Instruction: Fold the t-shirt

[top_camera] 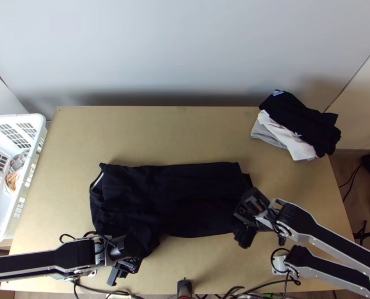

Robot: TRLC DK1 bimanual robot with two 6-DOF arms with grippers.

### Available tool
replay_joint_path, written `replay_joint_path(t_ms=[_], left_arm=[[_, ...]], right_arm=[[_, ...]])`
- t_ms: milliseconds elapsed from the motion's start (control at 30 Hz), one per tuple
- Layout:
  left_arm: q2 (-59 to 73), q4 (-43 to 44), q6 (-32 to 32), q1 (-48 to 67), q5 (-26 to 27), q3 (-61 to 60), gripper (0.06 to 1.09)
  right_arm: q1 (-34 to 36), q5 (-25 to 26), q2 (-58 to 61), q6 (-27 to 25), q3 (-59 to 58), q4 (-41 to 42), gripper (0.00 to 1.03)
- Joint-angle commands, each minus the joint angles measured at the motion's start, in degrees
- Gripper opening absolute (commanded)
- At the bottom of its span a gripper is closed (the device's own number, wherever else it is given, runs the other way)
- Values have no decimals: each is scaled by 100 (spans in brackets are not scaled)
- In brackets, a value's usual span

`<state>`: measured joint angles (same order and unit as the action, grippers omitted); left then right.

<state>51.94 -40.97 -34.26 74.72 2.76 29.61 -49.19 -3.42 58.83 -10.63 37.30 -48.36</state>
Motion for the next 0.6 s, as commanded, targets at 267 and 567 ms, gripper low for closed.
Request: replay_joint_path(t_ms=[267,567], left_arm=[[167,221,33,8,14,1,67],[26,256,25,-1,14,-51,9]], right_arm=[[-609,-18,208,-79,-170,415,97],[-732,-10,630,35,-293,1100,97]])
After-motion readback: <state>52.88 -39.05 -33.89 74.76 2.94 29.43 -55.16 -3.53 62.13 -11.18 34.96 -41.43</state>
